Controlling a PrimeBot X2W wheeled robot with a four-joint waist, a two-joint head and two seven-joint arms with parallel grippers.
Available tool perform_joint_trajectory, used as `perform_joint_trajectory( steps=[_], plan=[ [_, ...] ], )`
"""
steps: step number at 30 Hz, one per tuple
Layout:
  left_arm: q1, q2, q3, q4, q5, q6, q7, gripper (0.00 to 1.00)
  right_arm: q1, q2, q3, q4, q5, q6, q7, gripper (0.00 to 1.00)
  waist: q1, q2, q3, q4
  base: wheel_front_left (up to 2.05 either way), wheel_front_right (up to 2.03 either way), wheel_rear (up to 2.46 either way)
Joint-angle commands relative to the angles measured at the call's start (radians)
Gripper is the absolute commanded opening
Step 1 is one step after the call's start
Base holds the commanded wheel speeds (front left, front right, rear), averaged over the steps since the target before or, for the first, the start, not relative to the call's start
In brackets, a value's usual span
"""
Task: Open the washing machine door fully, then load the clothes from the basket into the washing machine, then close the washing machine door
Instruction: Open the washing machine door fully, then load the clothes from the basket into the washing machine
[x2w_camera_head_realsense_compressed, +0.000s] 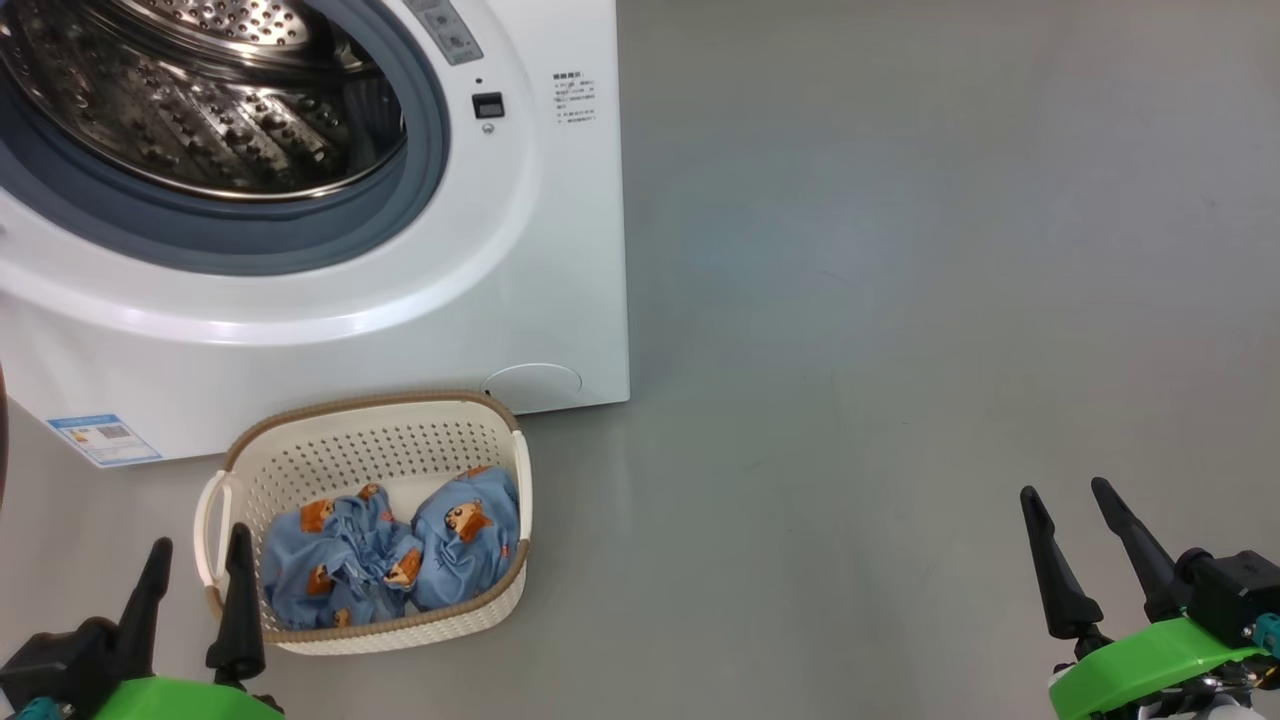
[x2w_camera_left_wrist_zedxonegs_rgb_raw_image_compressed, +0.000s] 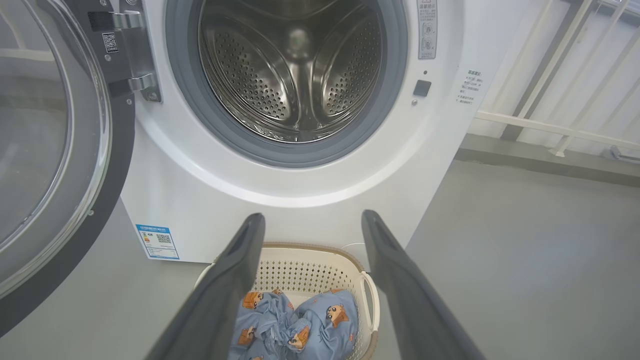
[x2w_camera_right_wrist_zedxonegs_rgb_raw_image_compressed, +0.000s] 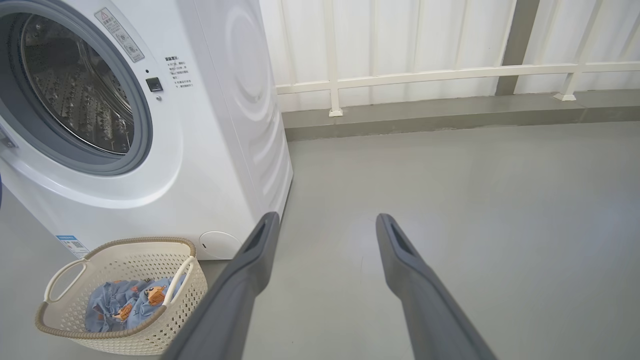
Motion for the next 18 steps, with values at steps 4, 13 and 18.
perform_joint_trajectory(
  steps=[4,13,18],
  plan=[
    [-0.017,0.033,0.035,-0.031,-0.013,-0.002,-0.006,1.0,-0.008,-0.007,0.013,-0.029,0.004,0.002,-0.012,1.0,0.0,0.0,0.001,0.002,0.0,0.0,0.0],
    [-0.019,0.027,0.045,-0.022,-0.028,-0.002,-0.006,1.0,-0.013,-0.005,0.016,-0.032,0.001,0.002,-0.012,1.0,0.0,0.0,0.006,0.005,0.0,0.0,0.0],
    [-0.022,0.032,0.035,-0.017,-0.036,-0.002,-0.006,1.0,-0.013,-0.005,0.017,-0.033,0.001,0.002,-0.012,1.0,0.0,0.0,0.006,0.006,0.12,-0.46,0.34]
  ],
)
